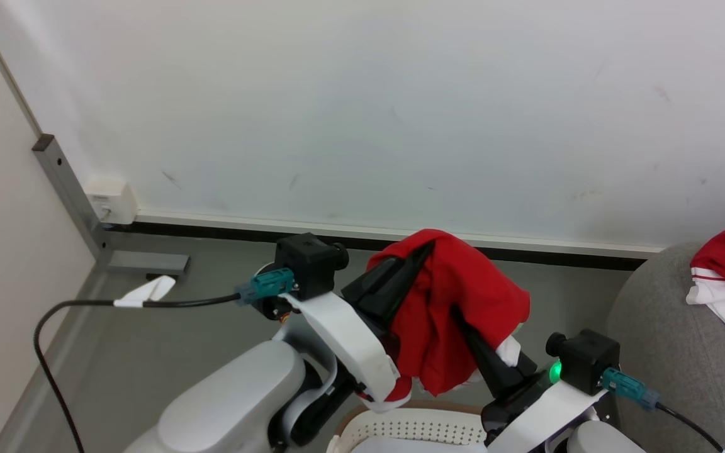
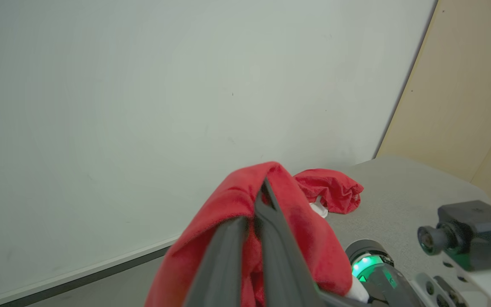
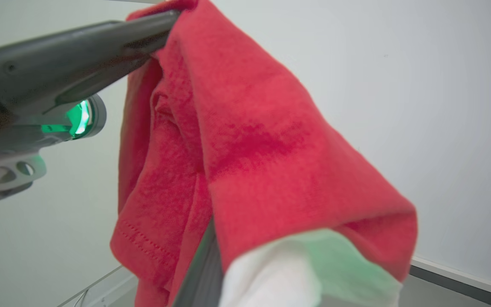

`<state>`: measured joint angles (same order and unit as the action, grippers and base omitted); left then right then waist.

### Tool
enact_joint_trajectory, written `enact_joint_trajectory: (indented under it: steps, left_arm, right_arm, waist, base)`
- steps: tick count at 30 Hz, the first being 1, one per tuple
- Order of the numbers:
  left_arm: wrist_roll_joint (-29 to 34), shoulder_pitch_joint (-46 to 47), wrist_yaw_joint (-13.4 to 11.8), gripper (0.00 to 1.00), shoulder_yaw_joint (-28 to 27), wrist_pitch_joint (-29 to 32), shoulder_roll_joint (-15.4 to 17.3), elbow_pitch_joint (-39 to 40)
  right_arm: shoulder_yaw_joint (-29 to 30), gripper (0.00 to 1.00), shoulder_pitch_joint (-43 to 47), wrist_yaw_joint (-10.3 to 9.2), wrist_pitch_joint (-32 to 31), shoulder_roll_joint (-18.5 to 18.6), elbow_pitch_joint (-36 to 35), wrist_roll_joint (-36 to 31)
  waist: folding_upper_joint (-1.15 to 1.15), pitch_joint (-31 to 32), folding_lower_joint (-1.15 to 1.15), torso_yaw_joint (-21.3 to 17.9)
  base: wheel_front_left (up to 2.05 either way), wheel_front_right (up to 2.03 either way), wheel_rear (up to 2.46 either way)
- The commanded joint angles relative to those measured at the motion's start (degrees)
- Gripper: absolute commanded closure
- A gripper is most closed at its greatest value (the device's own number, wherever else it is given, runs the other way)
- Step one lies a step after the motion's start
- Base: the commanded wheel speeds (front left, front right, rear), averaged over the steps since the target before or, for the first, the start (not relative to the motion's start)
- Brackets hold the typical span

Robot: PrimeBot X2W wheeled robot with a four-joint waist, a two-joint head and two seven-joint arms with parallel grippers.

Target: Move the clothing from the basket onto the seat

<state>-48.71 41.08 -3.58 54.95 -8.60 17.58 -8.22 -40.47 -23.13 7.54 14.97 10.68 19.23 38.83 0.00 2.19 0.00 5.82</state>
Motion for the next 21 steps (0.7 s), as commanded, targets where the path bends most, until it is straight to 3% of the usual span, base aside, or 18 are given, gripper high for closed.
enact_joint_trajectory:
  steps: [1, 19, 20, 21]
  left_arm:
    - [-0.8, -0.6, -0.2, 1.00, -0.2, -0.3, 0.4, 0.3]
    - [-1.2, -1.1, -0.2, 1.00, 0.6, 0.5, 0.9, -0.1]
    - [-1.1, -1.2, -0.3, 0.93, 0.7, 0.6, 0.8, -0.2]
    - [-1.2, -1.3, -0.2, 0.57, 0.8, 0.7, 0.7, -0.2]
  right_arm:
    - [0.3, 1.00, 1.0, -0.12, 0.2, 0.1, -0.3, -0.4]
    - [3.9, 1.00, 1.6, -0.12, 0.2, -0.2, -3.2, -1.5]
    - [4.4, 1.00, 1.6, -0.11, 0.2, -0.3, -3.4, -1.8]
    - [4.9, 1.00, 1.5, -0.11, 0.2, -0.4, -3.7, -1.9]
  waist:
    - [0.00, -0.2, 0.00, -0.2]
    - [0.00, -0.7, 0.00, -3.5]
    - [0.00, -0.7, 0.00, -3.9]
    - [0.00, -0.7, 0.00, -4.3]
  base:
    - [0.00, 0.00, 0.00]
    - [0.00, 0.00, 0.00]
    - [0.00, 0.00, 0.00]
    - [0.00, 0.00, 0.00]
